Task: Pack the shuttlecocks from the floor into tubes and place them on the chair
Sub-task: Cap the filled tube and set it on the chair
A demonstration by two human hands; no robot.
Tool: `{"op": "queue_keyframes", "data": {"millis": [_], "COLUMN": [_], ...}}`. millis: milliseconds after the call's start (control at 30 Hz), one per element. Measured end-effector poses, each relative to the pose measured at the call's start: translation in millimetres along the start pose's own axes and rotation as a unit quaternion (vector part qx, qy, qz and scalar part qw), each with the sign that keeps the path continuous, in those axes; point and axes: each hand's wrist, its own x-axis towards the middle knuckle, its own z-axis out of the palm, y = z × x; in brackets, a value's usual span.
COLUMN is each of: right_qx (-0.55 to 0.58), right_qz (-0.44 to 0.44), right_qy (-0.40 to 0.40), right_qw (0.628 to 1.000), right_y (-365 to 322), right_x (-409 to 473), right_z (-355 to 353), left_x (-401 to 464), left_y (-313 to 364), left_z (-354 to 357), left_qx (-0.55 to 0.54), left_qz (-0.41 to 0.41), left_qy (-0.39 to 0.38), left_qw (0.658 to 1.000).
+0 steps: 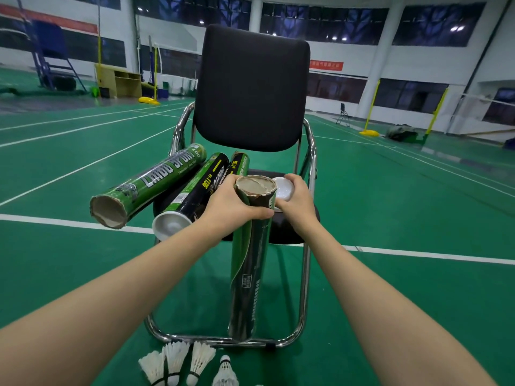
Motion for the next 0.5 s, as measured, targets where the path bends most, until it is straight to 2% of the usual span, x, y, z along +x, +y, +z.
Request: {"op": "queue_keyframes", "data": {"millis": [267, 500], "right_qx": [0.005, -0.041], "right_qz": [-0.044, -0.078], "right_qy": [-0.045, -0.102], "right_qw": [0.998, 0.991], "right_y": [-29.3, -58.7], "right_x": [-13.5, -26.4], "right_z": [-30.8, -48.9], "left_x": [-2.4, -6.9], "left_y": [-2.9, -2.4], "left_z": [-1.0, -2.0], "left_qx": [0.005, 0.007], "left_qz": [-0.010, -0.019], "left_qy": [-0.006, -0.008], "left_qw": [1.000, 1.000]}}
